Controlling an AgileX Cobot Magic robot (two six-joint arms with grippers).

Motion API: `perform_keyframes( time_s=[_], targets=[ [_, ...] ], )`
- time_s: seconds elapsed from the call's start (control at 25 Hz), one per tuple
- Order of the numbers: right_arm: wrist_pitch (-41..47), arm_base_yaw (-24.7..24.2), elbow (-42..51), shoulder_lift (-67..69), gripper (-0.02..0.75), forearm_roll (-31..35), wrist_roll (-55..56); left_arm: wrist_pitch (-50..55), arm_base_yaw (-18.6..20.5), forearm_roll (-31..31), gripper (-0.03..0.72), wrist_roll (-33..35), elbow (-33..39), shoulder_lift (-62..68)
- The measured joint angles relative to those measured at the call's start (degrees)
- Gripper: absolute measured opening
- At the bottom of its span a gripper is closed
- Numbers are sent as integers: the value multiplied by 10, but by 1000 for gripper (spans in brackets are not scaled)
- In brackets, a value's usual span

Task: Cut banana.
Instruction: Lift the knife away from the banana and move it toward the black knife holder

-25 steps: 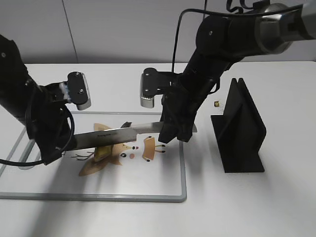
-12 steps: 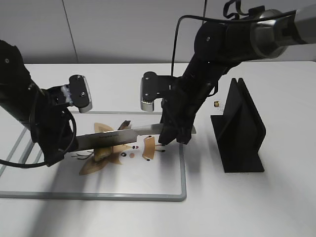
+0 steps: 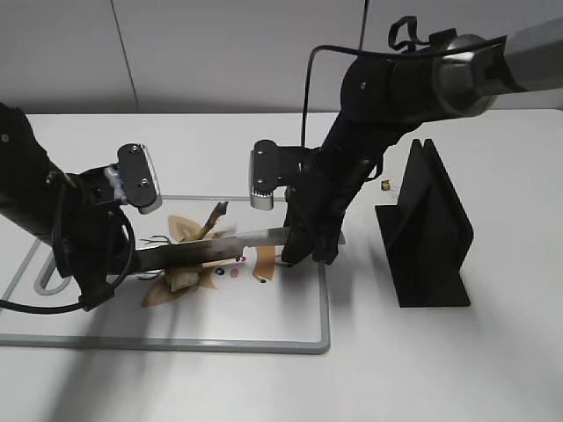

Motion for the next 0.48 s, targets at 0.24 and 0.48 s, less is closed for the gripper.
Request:
perform_keyframes(
  time_s=[0.24,0.48],
  targets=[
    [-7,0,0,2,189,2,-3,-9,0,-1,-3,1,3,4],
    [-7,0,-3,3,190,2,-3,-3,0,-4,-2,1,-1,19]
  ],
)
